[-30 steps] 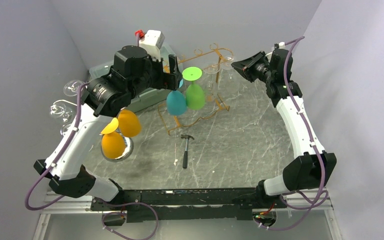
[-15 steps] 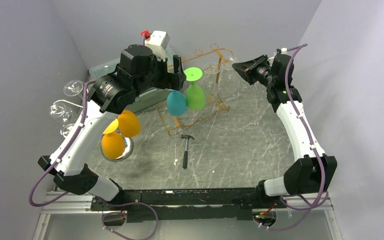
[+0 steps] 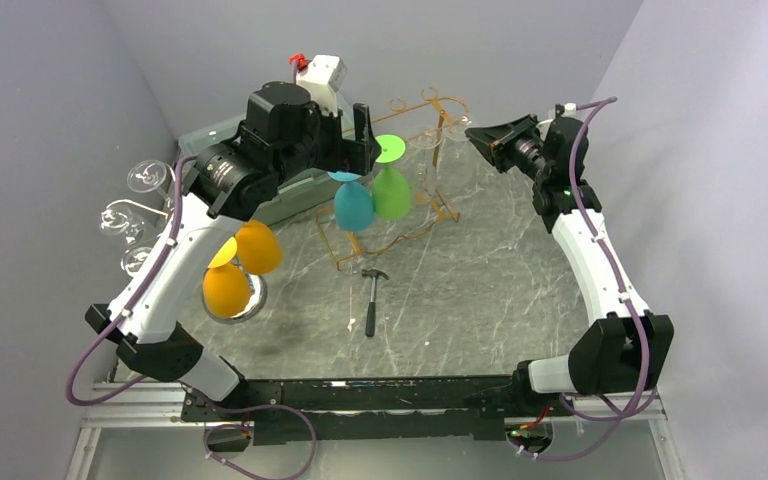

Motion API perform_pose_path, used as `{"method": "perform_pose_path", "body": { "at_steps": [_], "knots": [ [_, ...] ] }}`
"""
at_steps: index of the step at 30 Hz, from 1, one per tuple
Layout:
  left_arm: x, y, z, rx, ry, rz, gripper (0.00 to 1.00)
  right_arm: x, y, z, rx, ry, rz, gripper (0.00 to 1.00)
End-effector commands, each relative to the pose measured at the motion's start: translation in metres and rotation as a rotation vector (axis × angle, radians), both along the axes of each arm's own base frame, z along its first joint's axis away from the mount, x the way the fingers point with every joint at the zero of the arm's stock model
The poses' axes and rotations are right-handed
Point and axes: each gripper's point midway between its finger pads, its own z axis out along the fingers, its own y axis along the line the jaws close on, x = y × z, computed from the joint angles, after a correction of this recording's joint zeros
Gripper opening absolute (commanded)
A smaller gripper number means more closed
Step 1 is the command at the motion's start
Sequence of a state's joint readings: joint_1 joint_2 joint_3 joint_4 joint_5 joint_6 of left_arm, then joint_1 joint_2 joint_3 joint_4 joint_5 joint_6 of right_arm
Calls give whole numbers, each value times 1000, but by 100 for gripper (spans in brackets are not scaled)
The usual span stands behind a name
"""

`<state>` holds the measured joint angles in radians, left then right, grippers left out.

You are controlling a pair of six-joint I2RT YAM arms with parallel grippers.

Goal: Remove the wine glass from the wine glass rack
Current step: Pick up the wine glass from the wine rack.

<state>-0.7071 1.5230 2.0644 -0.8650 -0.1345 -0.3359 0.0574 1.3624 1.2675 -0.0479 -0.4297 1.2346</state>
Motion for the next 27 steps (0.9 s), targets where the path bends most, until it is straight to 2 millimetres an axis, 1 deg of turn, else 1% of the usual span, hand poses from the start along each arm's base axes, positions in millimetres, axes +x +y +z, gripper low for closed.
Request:
{"method": "perform_pose_path", "body": {
  "at_steps": [1,9,15,16,17,18,19,27],
  "knots": [
    [3,-8,28,-79,-58,-21,99,-14,-1,42,15,-148,16,0],
    [4,-12,30,-94,-59,-30,99,-13,-1,49,15,-176,15,0],
    [7,-14,29,-96,-57,-30,99,-16,-2,53,16,-186,14,0],
    [7,-15,29,-97,-56,-33,99,13,-50,33,-574,-414,-180,48],
    [7,-15,29,-98,-56,-32,99,-14,-4,56,83,-157,-10,3],
    [7,-16,29,-99,-56,-33,99,-17,1,60,162,-114,15,0],
    [7,-16,29,-102,-55,-35,99,-18,1,61,172,-109,18,0],
    [7,-19,28,-109,-50,-44,99,-20,1,62,174,-108,17,0]
  ]
}}
